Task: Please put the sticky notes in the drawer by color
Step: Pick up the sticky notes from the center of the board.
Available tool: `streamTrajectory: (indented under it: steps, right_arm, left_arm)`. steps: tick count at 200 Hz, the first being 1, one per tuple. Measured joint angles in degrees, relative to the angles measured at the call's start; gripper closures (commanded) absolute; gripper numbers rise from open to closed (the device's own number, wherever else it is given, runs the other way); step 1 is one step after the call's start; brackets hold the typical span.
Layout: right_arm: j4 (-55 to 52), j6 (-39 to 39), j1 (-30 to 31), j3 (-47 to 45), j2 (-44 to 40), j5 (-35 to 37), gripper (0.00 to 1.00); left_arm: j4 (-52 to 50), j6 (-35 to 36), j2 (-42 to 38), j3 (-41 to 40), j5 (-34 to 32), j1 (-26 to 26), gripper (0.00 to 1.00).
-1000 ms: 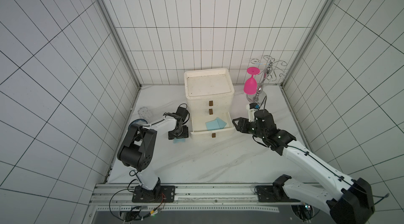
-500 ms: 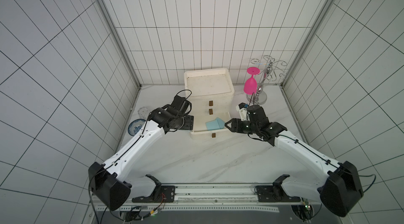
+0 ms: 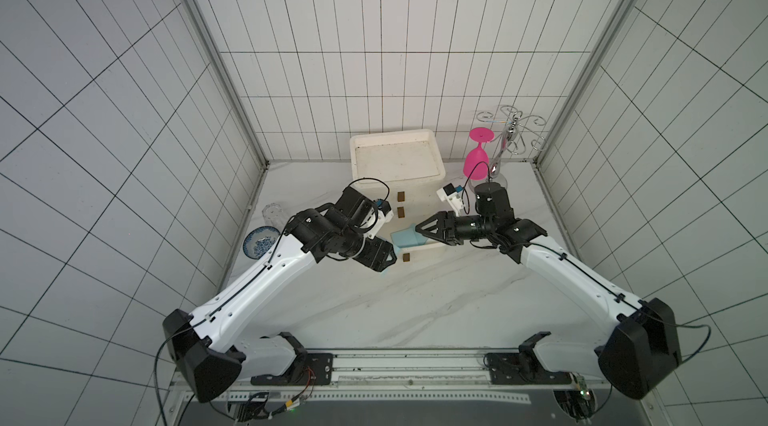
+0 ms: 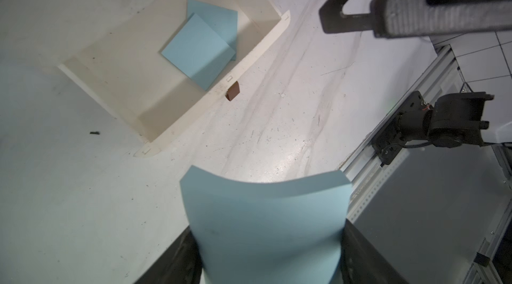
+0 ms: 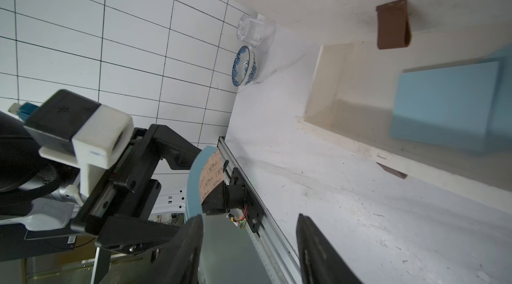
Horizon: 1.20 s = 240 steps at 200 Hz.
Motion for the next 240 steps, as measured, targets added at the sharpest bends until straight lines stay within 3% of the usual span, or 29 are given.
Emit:
streamTrajectory:
  steps: [51,121,147,197,240]
  right_arm:
    - [11.9,9.2,4.5,-2.3,2.1,-5.6,0.42]
    - [14.8,11.1,8.4,-2.6,4.8,-7.6,0.52]
    - [14.4,10.8,9.1,-2.9,4.8,-7.7,0.59]
    - [13.0,9.4,10.2,-3.3,5.0,-8.0,0.85]
    - [12.2,8.9,10.2,-3.4,5.0,-7.8,0.94]
  left_arm:
    - [1.6,3.1,2.1,0.0,3.2,-1.5,0.26]
    - [1.9,4.6,2.1,0.0,2.5,-1.7,0.26]
    - [1.9,5.0,1.9,0.0,1.3,-1.7,0.26]
    - [1.7,5.4,1.6,0.0,-0.6,-1.7,0.25]
    - [1.7,5.6,1.5,0.0,-1.8,-1.7,0.12]
